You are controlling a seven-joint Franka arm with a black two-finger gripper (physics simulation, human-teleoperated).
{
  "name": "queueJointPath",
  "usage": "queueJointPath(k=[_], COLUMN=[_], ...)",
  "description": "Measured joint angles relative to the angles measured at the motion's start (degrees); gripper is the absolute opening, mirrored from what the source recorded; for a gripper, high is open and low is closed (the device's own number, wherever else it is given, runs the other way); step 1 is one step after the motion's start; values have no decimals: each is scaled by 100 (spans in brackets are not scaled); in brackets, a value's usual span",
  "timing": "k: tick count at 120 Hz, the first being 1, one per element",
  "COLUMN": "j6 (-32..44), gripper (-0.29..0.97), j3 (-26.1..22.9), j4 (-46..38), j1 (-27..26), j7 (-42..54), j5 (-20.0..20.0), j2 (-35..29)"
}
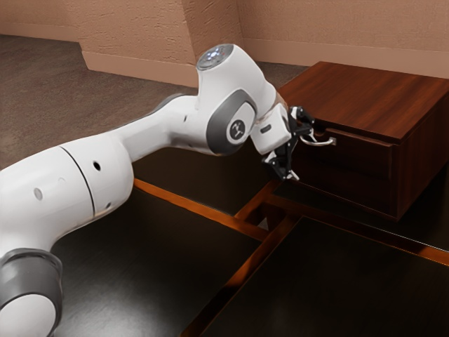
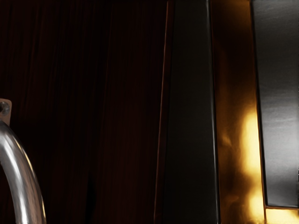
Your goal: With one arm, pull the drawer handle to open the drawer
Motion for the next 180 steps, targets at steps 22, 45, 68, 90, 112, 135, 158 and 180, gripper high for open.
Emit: queueJointPath(k=[22,45,68,90,112,135,158,180], j6=[-14,-31,-33,-5,34,130,199,271], gripper=[66,68,66,67,74,69,55,58], j3=[9,18,24,39,29,33,38,45], j4=[-44,-183,-501,-1009,-1535,-1995,-2257,-2484], j1=[1,3,4,27,66,80,96,150], j7=[13,22,27,30,30,26,22,14], j5=[-24,-41,-69,-67,-43,-53,-91,-126], j2=[-53,-193,-422,-779,-1149,-1504,-1764,-1968])
